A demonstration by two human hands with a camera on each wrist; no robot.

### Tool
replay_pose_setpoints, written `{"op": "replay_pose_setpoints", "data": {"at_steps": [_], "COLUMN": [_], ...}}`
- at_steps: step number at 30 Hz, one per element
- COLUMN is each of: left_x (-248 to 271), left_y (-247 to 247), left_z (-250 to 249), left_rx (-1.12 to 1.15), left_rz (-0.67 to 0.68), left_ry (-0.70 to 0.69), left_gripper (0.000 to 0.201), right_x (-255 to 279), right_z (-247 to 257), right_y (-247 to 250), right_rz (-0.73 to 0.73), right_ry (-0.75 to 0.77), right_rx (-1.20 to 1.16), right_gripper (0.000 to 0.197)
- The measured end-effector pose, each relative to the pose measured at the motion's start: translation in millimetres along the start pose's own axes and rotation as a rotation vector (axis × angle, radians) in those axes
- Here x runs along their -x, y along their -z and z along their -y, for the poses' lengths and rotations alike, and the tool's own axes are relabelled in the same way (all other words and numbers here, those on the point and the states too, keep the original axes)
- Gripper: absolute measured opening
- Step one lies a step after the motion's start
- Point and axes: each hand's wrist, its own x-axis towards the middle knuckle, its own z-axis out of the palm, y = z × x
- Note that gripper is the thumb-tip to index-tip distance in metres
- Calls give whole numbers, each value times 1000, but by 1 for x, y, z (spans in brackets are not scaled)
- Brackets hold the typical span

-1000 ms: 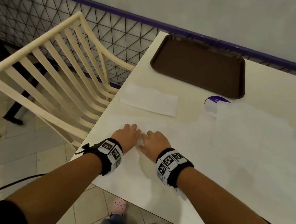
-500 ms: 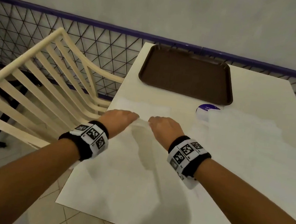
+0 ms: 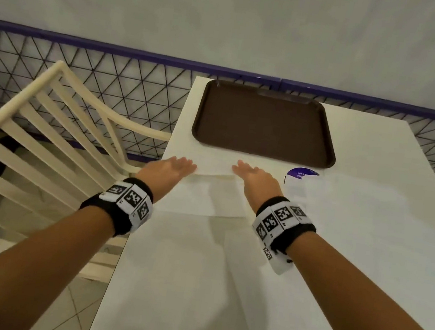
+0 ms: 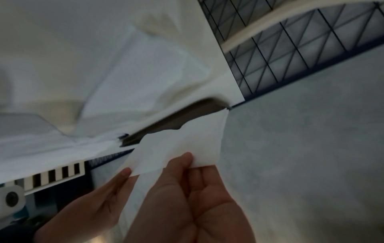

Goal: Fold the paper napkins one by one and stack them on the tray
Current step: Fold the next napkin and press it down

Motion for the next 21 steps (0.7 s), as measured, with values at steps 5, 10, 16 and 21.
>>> {"op": "replay_pose_setpoints", "data": {"at_steps": [5,10,16,21], "left_x": [1,-2,-1,4], "left_y": [-48,-85,-90,-101], "left_z": [-15,-9,-4,-7], "left_rx": [25,-61,-43,61], "left_rz": [140,-205,-300,-190], "left_ry": [-78,-213,-264,-233], "left_gripper": [63,79,74,72], "right_x": [7,10,9,12], "right_z": [-3,-1,2,4], "right_y": [-48,-64,-69,-77], "right_rz": [155,186,113,170], "right_ry": [25,39,63,70], "right_rx": [-34,-59,-62,-49], "right_gripper": [62,64,64,63]}}
